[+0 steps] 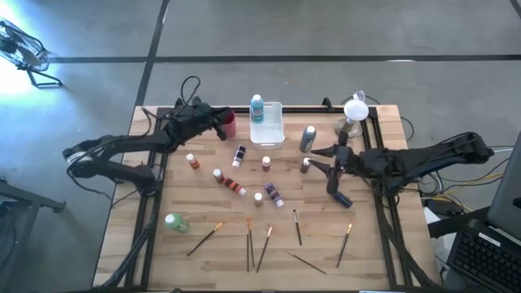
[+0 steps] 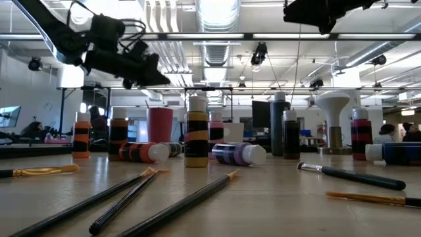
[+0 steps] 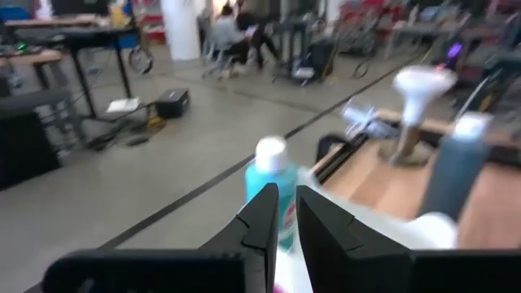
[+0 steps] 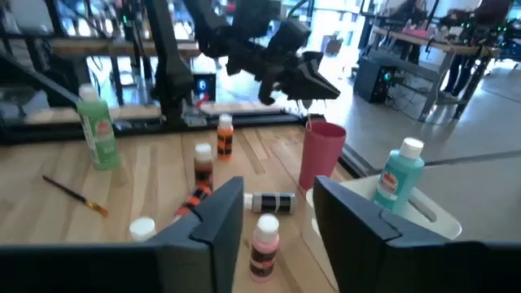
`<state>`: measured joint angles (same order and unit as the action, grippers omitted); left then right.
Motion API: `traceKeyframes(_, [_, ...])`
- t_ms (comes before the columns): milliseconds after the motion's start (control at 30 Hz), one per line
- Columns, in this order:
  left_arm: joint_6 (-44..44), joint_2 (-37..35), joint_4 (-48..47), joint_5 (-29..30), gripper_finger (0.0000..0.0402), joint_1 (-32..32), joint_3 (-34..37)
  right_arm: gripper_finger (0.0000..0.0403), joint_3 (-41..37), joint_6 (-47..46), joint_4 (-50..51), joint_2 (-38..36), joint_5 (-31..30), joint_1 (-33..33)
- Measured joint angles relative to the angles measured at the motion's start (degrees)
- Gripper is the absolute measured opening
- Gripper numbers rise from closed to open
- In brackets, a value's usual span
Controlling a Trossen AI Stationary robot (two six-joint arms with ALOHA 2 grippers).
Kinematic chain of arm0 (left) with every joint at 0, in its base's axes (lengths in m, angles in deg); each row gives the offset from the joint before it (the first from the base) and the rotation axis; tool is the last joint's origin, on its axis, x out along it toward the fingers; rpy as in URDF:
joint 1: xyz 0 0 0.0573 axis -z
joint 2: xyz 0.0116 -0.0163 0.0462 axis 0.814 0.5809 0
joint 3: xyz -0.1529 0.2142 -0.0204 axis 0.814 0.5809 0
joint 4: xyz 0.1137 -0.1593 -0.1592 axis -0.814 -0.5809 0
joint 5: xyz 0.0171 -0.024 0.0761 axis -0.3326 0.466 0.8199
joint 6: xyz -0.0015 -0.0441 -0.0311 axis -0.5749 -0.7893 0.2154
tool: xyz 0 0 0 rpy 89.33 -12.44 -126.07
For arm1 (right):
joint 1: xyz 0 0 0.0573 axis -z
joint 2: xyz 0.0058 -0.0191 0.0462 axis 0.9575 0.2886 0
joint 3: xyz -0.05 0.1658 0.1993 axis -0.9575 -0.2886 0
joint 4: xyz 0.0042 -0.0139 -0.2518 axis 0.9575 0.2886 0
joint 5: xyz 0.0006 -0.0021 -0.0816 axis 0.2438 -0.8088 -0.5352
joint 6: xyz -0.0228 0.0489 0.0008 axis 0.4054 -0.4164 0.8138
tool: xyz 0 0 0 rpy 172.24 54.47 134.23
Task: Pick & Place Paint Supplies
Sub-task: Put the black paint bottle into the white bin
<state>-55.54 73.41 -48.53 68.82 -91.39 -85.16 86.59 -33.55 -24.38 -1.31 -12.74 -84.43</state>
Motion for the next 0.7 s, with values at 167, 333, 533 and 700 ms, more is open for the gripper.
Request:
traceKeyframes(167, [-0.5, -6.7, -0.8, -13.0, 0.0053, 0.1, 0.0, 0.0077, 0.0, 0.4, 4.3, -5.2, 2.7, 0.0])
traceKeyframes(333, [-3.8, -12.3, -0.8, -16.1, 0.0053, 0.6, 0.0, 0.0018, 0.0, 0.5, 8.8, -11.3, 3.4, 0.0])
traceKeyframes(533, [-4.5, -16.9, -0.8, -16.4, 0.0053, 0.9, 0.0, 0.0012, 0.1, 0.7, 12.8, -18.9, 2.7, 0.0])
traceKeyframes(700, [-5.4, -19.1, -0.8, -15.8, 0.0053, 0.9, 0.0, 0.0013, 0.1, 3.4, 14.3, -25.1, 2.6, 0.0])
